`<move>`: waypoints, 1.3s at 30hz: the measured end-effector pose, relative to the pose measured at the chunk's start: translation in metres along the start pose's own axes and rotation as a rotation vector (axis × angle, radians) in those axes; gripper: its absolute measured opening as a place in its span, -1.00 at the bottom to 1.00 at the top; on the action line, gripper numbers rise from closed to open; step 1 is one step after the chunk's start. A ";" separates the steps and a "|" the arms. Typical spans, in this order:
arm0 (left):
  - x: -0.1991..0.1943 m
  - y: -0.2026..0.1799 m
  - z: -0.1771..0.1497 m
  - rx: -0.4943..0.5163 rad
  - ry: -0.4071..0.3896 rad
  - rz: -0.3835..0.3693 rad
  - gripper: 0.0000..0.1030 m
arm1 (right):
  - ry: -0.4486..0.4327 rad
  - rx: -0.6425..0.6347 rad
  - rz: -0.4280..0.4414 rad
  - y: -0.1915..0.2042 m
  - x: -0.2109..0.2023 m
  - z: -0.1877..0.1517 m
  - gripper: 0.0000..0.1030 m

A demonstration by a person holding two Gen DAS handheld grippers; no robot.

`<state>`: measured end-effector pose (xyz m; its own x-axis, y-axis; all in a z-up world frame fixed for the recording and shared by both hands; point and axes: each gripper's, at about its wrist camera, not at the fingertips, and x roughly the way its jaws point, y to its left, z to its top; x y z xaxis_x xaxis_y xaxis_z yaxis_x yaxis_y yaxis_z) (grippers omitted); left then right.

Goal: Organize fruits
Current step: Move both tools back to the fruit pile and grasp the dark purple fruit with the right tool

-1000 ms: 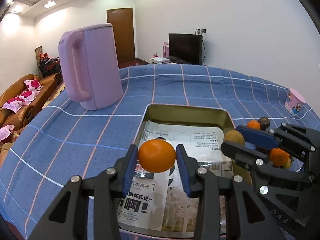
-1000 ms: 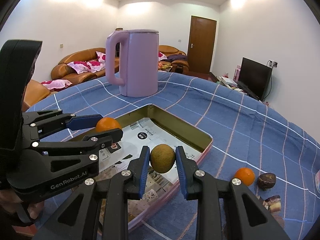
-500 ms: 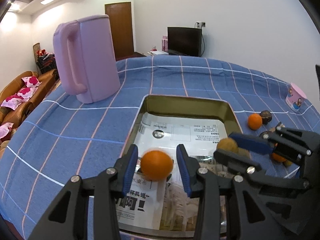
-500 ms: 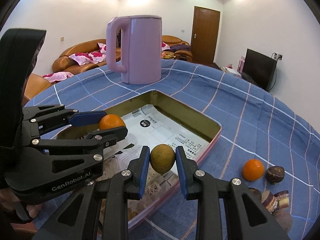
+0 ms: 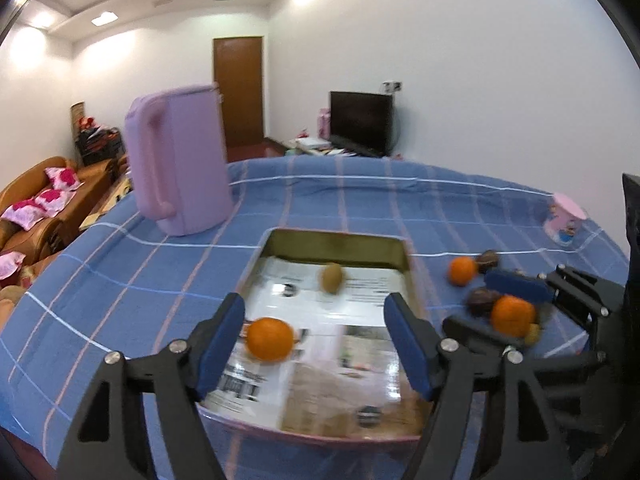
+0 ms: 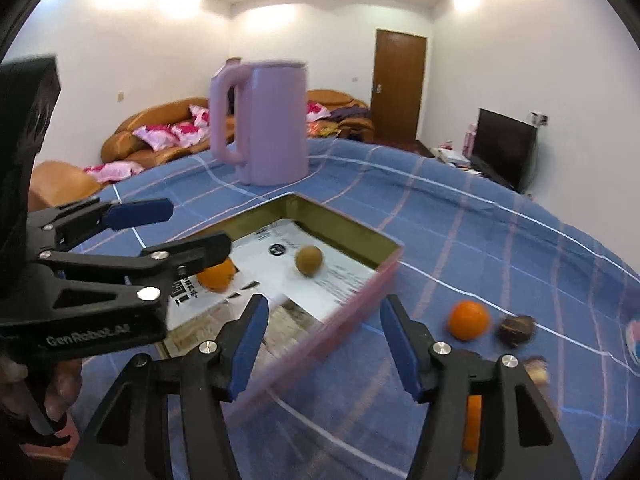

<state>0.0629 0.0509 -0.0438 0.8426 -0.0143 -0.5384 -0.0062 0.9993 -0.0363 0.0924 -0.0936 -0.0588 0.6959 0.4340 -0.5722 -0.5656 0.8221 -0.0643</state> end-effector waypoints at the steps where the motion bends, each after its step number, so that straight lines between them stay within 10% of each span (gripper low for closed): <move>1: -0.002 -0.006 -0.001 0.007 -0.001 -0.007 0.45 | -0.007 0.003 -0.030 -0.008 -0.009 -0.004 0.17; 12: 0.009 -0.074 -0.020 0.070 0.046 -0.102 0.45 | 0.057 0.150 -0.241 -0.109 -0.050 -0.050 0.18; 39: 0.023 -0.112 -0.030 0.114 0.094 -0.118 0.45 | 0.163 0.307 -0.018 -0.130 -0.020 -0.062 -0.02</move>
<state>0.0669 -0.0629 -0.0770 0.7799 -0.1299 -0.6123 0.1554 0.9878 -0.0116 0.1246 -0.2315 -0.0897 0.6109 0.3743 -0.6977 -0.3771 0.9124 0.1592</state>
